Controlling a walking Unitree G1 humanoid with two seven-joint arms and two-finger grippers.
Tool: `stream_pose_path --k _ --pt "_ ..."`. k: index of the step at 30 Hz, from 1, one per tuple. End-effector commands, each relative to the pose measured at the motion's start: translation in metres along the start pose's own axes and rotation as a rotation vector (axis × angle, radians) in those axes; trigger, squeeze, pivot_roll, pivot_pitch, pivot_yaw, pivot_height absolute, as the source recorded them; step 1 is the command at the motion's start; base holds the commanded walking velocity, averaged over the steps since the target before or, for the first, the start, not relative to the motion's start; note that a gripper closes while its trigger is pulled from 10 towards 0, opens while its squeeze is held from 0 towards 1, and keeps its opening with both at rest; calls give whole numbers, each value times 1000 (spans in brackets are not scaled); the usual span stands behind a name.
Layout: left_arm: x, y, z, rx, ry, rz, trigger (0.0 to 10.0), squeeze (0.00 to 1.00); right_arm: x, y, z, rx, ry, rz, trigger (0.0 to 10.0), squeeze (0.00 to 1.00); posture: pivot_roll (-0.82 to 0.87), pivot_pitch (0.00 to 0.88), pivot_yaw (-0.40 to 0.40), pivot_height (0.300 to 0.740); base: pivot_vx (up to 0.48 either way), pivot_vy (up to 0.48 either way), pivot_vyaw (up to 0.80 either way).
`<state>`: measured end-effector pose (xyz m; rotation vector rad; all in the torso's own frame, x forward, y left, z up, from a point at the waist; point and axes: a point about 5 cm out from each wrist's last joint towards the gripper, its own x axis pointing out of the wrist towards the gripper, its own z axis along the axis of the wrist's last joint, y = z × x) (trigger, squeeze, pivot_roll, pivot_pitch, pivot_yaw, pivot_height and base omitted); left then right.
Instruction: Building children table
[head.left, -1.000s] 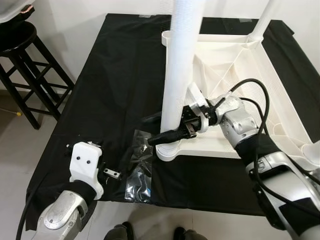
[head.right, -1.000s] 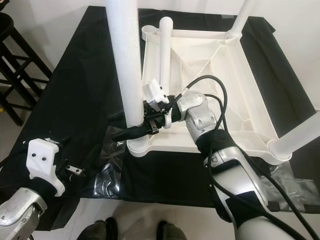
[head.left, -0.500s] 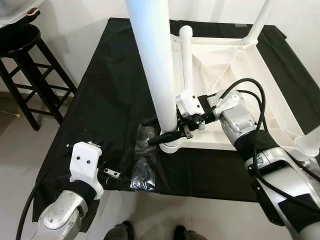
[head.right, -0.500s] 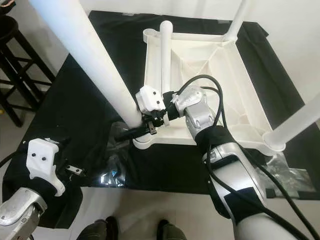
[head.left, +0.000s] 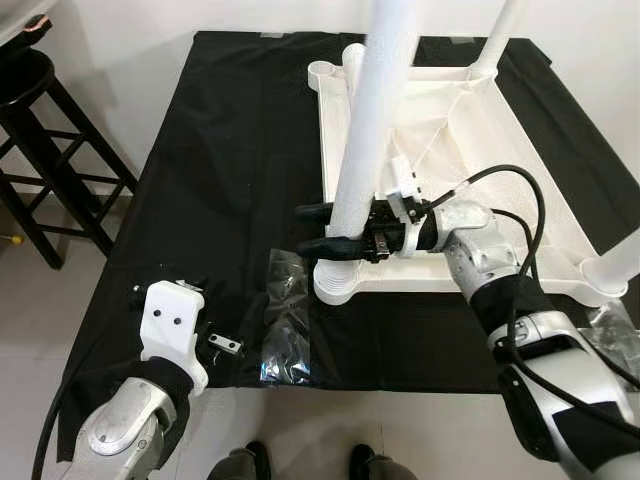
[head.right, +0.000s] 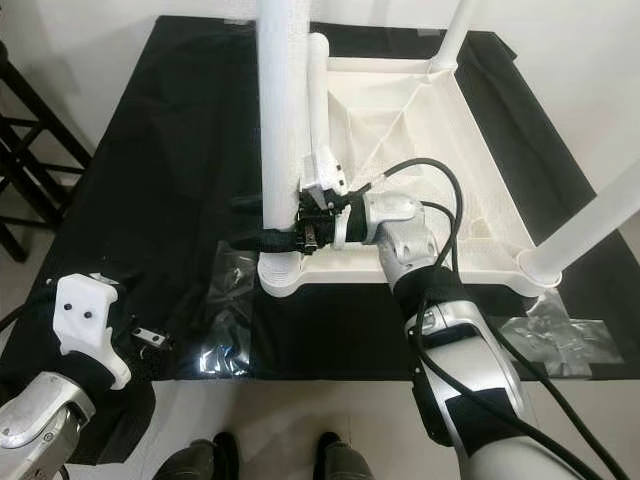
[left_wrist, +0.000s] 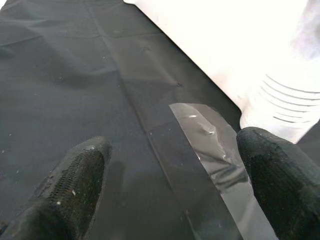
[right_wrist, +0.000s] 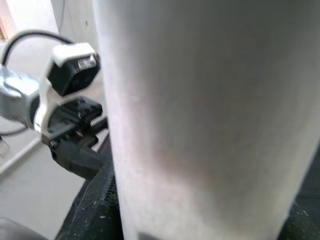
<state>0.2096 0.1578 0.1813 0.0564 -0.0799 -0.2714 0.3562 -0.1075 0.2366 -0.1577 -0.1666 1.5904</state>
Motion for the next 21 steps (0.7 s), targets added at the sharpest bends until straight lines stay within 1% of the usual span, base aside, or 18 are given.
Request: stream_pose_path --k 1,8,12,14,16,17,19,21 --pt "-1 1 -3 -9 20 -3 10000 0 -12 8 -35 151 87 -52 10000 0 90 281 -31 740 0 0 0" --pt "-1 1 -3 -8 21 -4 10000 0 -14 9 -39 165 104 -56 10000 0 91 282 -31 740 0 0 0" --pt "-2 1 -3 -8 20 -2 10000 0 -12 8 -35 124 78 -67 10000 0 93 282 -32 740 0 0 0" --pt "-2 1 -3 -8 20 -2 10000 0 -12 8 -35 124 78 -67 10000 0 93 282 -32 740 0 0 0" --pt "-2 1 -3 -8 20 -2 10000 0 -8 6 -28 99 19 -83 10000 0 95 284 -33 740 0 0 0" --pt "-2 1 -3 -8 20 -2 10000 0 -8 6 -28 99 19 -83 10000 0 95 284 -33 740 0 0 0" --pt "-2 1 -2 -8 19 -2 10000 0 -4 4 -21 86 -36 -96 10000 0 96 285 -31 740 0 0 0" --pt "-2 1 -2 -8 20 -2 10000 0 -3 3 -20 85 -48 -99 10000 0 96 285 -31 740 0 0 0"
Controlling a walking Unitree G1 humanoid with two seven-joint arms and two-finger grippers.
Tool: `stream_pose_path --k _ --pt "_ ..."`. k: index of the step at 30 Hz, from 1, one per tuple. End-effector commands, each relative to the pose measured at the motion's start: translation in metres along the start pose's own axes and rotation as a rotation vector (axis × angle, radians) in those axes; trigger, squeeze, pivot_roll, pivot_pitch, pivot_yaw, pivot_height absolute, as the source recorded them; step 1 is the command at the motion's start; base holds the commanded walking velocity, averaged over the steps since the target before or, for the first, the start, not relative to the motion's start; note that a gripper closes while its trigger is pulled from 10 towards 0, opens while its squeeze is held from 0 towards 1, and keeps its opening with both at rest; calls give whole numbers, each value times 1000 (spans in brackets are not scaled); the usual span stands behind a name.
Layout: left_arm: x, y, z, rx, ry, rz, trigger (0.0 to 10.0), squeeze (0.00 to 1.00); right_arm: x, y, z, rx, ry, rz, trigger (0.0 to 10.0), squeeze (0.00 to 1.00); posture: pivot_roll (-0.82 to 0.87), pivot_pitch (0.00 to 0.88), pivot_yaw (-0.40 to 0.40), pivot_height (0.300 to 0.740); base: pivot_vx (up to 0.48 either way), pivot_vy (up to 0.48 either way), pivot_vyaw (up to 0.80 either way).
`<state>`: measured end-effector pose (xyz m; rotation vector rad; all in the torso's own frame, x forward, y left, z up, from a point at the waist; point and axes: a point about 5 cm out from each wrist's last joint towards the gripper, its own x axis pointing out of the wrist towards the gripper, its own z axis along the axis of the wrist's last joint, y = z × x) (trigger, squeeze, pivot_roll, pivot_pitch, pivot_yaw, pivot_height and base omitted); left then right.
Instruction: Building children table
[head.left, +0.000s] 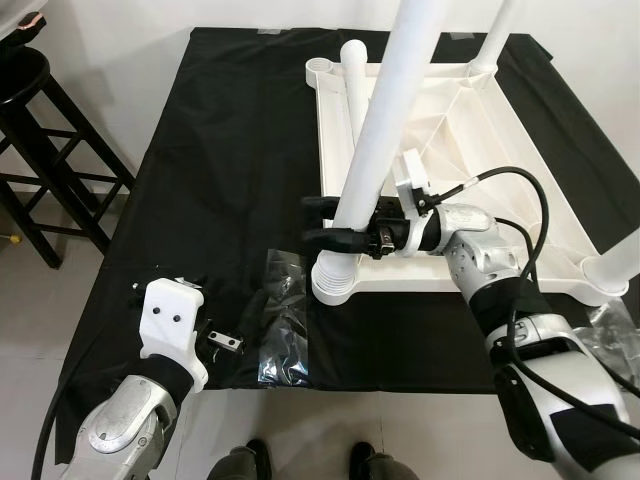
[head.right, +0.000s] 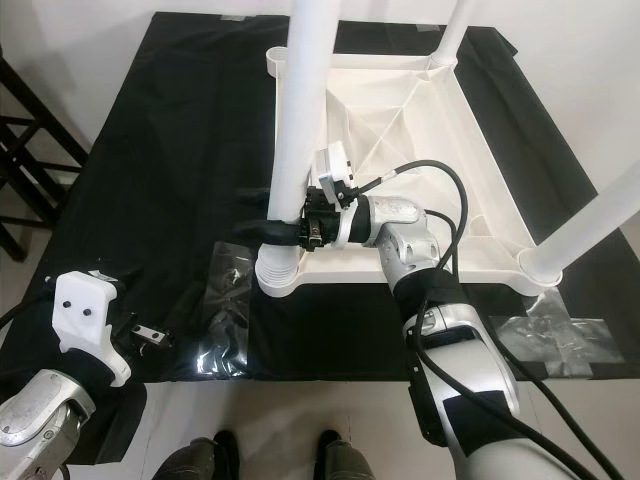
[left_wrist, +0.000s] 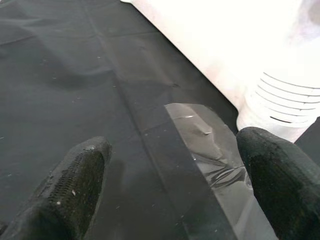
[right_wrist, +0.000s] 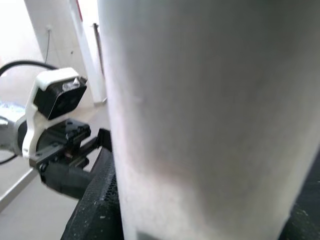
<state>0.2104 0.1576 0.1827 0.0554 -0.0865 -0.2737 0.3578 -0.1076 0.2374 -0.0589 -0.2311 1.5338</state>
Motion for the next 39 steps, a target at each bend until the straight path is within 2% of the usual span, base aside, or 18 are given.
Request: stream_pose_path --k 1,9,11,28,33,39 --pt "-3 1 -4 -8 26 -1 10000 0 -5 6 -21 62 65 -22 10000 0 98 285 -31 740 0 0 0" --pt "-3 1 -4 -7 26 1 10000 0 -8 13 -31 39 160 34 10000 0 98 286 -34 740 0 0 0" --pt "-3 1 -4 -7 26 1 10000 0 -10 16 -37 -10 245 44 10000 0 98 286 -32 740 0 0 0" --pt "-4 0 -4 -9 28 -1 10000 0 -13 15 -42 -84 382 62 10000 0 96 276 -33 740 0 0 0" --pt "-4 0 -5 -9 28 -3 10000 0 -12 12 -39 -65 342 34 10000 0 96 273 -34 740 0 0 0" --pt "-5 0 -5 -10 31 -2 10000 0 -10 7 -36 11 210 -49 10000 0 100 271 -31 740 0 0 0"
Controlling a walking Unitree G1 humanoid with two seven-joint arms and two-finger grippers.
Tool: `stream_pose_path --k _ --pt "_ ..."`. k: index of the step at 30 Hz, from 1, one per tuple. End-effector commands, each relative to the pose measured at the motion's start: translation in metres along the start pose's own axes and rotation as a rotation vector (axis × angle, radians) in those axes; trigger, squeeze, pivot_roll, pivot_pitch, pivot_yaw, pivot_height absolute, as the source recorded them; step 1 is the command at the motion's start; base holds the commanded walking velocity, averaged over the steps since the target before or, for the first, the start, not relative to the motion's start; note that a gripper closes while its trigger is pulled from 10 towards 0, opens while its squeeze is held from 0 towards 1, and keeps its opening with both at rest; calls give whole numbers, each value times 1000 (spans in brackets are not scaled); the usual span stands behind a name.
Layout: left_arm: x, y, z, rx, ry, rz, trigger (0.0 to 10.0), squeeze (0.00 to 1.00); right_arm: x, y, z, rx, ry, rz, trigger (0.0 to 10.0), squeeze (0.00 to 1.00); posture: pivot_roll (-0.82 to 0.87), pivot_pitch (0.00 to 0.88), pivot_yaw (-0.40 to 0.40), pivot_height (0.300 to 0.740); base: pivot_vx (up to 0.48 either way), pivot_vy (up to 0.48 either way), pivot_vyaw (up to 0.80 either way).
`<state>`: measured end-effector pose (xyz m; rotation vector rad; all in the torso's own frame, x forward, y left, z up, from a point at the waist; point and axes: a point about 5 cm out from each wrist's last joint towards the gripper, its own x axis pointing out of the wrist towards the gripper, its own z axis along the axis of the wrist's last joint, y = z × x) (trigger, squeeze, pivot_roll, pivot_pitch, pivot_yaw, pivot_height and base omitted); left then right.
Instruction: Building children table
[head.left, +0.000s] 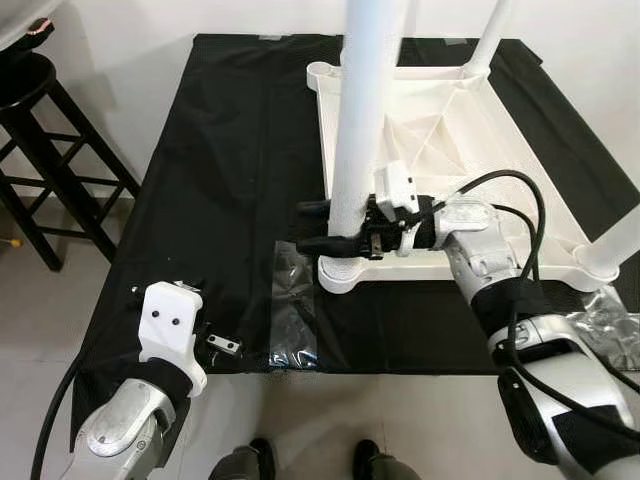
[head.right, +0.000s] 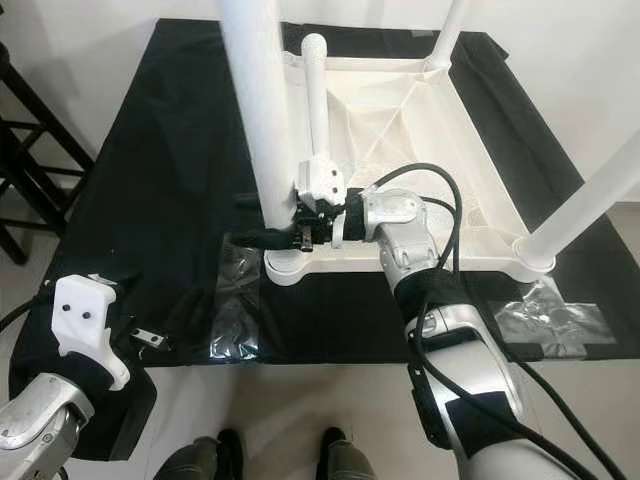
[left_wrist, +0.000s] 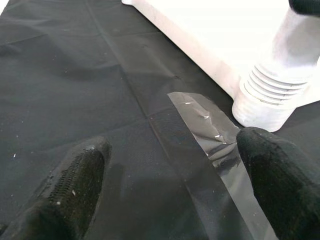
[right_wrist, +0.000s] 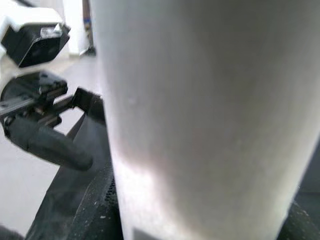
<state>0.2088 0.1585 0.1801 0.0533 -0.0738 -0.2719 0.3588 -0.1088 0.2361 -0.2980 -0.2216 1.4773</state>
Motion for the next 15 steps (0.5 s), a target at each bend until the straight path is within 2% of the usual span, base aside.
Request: stream_pose_path --k 1,9,15 --pt "-2 0 -2 -6 19 -4 10000 0 -3 13 -33 180 37 -18 10000 0 100 272 -29 740 0 0 0" --pt "-2 0 -2 -6 20 -5 10000 0 -6 11 -32 219 -8 -42 10000 0 100 278 -28 740 0 0 0" --pt "-2 1 -2 -4 20 -3 10000 0 -6 13 -36 209 27 -25 10000 0 100 281 -26 740 0 0 0"
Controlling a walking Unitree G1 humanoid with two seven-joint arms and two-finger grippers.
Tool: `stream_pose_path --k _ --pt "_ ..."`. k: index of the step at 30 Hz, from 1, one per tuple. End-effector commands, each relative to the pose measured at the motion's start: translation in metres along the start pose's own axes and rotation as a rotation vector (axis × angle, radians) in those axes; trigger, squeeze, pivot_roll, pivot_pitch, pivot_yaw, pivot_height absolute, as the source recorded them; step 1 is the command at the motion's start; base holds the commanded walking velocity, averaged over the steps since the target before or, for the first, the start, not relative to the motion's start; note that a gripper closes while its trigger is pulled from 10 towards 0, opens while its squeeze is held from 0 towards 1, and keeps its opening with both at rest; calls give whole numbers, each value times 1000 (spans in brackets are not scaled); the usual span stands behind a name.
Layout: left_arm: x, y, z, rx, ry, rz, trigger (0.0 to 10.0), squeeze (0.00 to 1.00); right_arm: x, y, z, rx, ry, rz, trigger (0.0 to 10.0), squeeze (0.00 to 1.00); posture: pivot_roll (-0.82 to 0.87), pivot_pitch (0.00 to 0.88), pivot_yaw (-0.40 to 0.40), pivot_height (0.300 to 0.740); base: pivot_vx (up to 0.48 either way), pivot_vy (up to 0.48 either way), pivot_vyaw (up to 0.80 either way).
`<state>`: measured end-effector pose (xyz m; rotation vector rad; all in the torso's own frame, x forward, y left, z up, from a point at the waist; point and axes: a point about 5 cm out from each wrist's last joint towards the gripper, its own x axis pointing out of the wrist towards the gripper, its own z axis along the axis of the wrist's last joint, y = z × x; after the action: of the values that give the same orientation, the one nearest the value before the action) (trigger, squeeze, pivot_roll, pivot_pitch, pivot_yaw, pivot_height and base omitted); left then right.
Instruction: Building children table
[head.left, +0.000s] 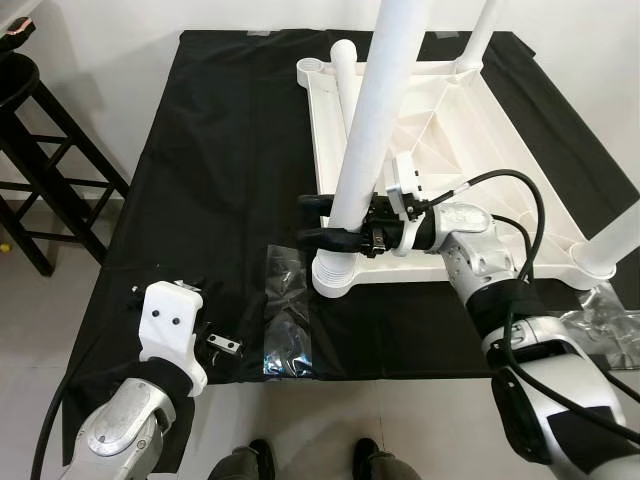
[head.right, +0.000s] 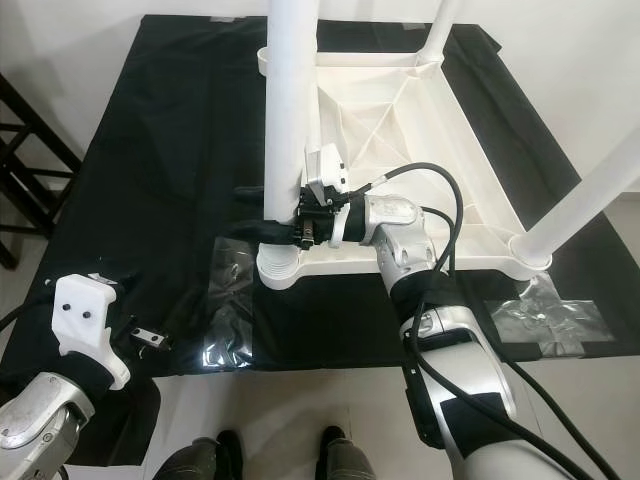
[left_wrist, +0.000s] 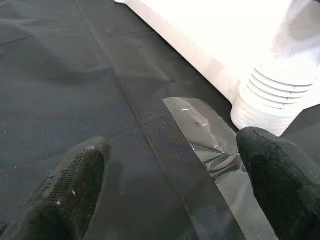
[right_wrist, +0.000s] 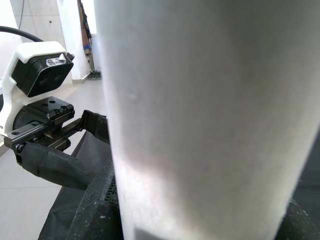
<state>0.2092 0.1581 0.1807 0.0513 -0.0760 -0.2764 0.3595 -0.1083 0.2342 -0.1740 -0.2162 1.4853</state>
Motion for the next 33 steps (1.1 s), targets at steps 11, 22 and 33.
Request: stream_pose_path --k 11,22,33 --pt "-1 2 -2 -1 23 1 10000 0 -10 8 -32 77 180 14 10000 0 96 282 -25 740 0 0 0" --pt "-3 8 0 12 12 34 10000 0 -4 -1 -48 59 300 -437 10000 0 99 283 -56 740 0 0 0" --pt "5 29 25 78 -61 40 10000 0 14 50 -54 166 214 -1128 10000 0 87 270 -28 740 0 0 0"
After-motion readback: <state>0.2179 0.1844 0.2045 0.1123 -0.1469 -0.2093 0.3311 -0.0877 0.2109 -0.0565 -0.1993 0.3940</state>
